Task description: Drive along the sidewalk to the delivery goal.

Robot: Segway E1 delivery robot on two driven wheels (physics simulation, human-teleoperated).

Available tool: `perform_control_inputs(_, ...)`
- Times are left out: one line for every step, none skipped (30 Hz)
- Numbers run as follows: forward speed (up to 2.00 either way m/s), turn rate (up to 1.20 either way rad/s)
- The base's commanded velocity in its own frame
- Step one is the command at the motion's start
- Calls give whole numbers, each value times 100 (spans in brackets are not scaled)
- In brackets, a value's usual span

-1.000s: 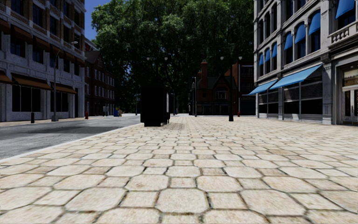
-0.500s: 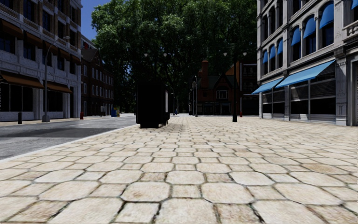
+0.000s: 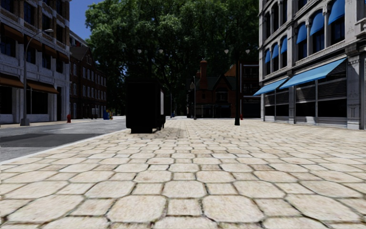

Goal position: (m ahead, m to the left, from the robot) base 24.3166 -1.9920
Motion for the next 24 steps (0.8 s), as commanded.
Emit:
perform_control_inputs(200, -23)
perform_control_inputs(200, -5)
perform_control_inputs(200, 0)
perform_control_inputs(200, 0)
perform_control_inputs(200, 0)
perform_control_inputs(200, 0)
perform_control_inputs(200, 0)
perform_control_inputs(200, 0)
perform_control_inputs(200, 0)
perform_control_inputs(200, 0)
perform_control_inputs(200, 0)
perform_control_inputs(200, 0)
perform_control_inputs(200, 0)
perform_control_inputs(200, 0)
perform_control_inputs(200, 0)
perform_control_inputs(200, 0)
perform_control_inputs(200, 0)
perform_control_inputs(200, 0)
perform_control_inputs(200, 0)
perform_control_inputs(200, 0)
perform_control_inputs(200, 0)
perform_control_inputs(200, 0)
perform_control_inputs(200, 0)
perform_control_inputs(200, 0)
